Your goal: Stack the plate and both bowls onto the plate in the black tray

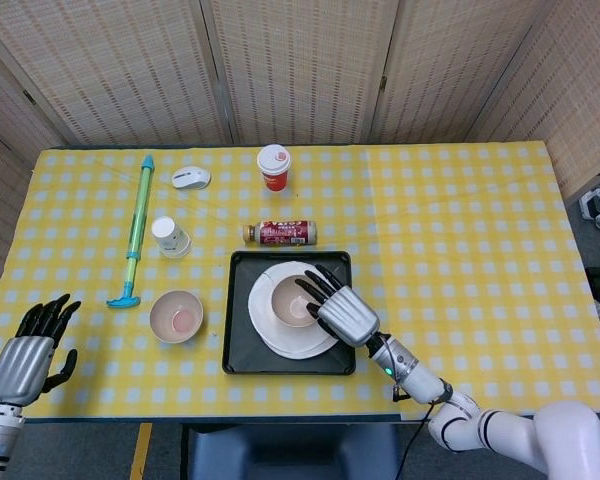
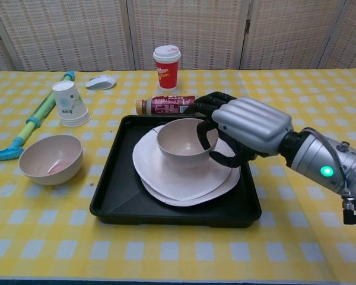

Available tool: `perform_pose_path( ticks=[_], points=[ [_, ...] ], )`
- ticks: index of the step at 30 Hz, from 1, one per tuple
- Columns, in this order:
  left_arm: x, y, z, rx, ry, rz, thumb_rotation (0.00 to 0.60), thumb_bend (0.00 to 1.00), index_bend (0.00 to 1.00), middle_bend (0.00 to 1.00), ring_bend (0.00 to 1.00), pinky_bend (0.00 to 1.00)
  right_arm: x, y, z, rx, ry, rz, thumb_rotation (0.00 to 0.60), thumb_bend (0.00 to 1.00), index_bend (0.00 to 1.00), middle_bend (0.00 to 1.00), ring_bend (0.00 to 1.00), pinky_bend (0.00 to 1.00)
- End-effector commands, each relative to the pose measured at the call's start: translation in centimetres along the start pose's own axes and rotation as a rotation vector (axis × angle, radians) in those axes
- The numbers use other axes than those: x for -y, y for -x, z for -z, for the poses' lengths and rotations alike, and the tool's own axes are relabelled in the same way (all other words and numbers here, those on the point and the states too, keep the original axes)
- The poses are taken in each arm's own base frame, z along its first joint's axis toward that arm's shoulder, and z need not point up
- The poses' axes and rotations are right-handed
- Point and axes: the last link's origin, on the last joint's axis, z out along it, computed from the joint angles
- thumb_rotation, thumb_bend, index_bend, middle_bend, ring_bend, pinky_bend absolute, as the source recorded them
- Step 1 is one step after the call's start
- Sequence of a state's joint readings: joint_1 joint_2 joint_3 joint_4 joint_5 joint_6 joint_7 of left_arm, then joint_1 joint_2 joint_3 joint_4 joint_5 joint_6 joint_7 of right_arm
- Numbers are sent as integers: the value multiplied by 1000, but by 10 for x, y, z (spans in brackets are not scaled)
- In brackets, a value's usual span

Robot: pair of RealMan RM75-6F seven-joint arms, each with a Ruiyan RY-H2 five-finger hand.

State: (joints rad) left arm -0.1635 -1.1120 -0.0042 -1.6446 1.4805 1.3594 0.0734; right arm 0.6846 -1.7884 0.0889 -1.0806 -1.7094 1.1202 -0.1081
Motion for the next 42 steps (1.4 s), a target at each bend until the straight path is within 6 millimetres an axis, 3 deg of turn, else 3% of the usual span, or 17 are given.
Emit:
perform_pose_path(
  ticks=[1, 5, 10, 13, 17, 20, 25, 28, 33, 37, 42],
  points=[
    [-1, 1, 0, 3, -3, -5, 600, 575, 29, 30, 0, 0, 3, 8, -5, 2, -17, -25, 600, 509, 646, 130, 56, 0],
    [-3, 3, 0, 15, 5, -7, 600, 575, 29, 30, 0, 0, 1, 14, -6, 14, -22, -41, 600, 508, 476, 84, 59, 0],
    [-4, 4, 1, 20, 14, -17, 600, 574, 30, 30, 0, 0, -3, 10, 2, -20, -27, -20, 600, 495, 97, 0, 48, 0],
    [-5, 6, 0, 26, 16, -21, 600, 568, 30, 30, 0, 0, -6, 6, 10, -20, -23, -24, 600, 436, 11, 0, 32, 0],
    [-7, 7, 1, 29, 22, -24, 600, 553, 31, 30, 0, 0, -12, -6, 29, -40, -12, -66, 600, 404, 0, 0, 21, 0],
    [-7, 7, 2, 27, 23, -28, 600, 543, 27, 30, 0, 0, -24, -24, 62, -89, 36, -78, 600, 404, 0, 0, 9, 0],
    [-13, 11, 3, 18, 55, -37, 600, 532, 0, 30, 0, 0, -52, -56, 143, -115, 243, -76, 600, 404, 0, 0, 0, 0],
    [-18, 16, 6, 27, 80, -50, 600, 515, 0, 30, 0, 0, -58, -72, 191, -110, 336, -116, 600, 404, 0, 0, 0, 0],
    [-31, 31, 9, 60, 123, -85, 600, 503, 0, 30, 0, 44, -57, -91, 255, -94, 393, -118, 600, 403, 0, 0, 0, 0],
    [-44, 46, 9, 80, 177, -107, 600, 480, 0, 30, 0, 79, -52, -101, 279, -81, 382, -103, 600, 404, 0, 0, 0, 0],
    [-57, 62, 1, 61, 229, -131, 600, 441, 0, 67, 39, 161, -53, -112, 288, -75, 403, -112, 600, 404, 0, 0, 0, 0]
  ],
)
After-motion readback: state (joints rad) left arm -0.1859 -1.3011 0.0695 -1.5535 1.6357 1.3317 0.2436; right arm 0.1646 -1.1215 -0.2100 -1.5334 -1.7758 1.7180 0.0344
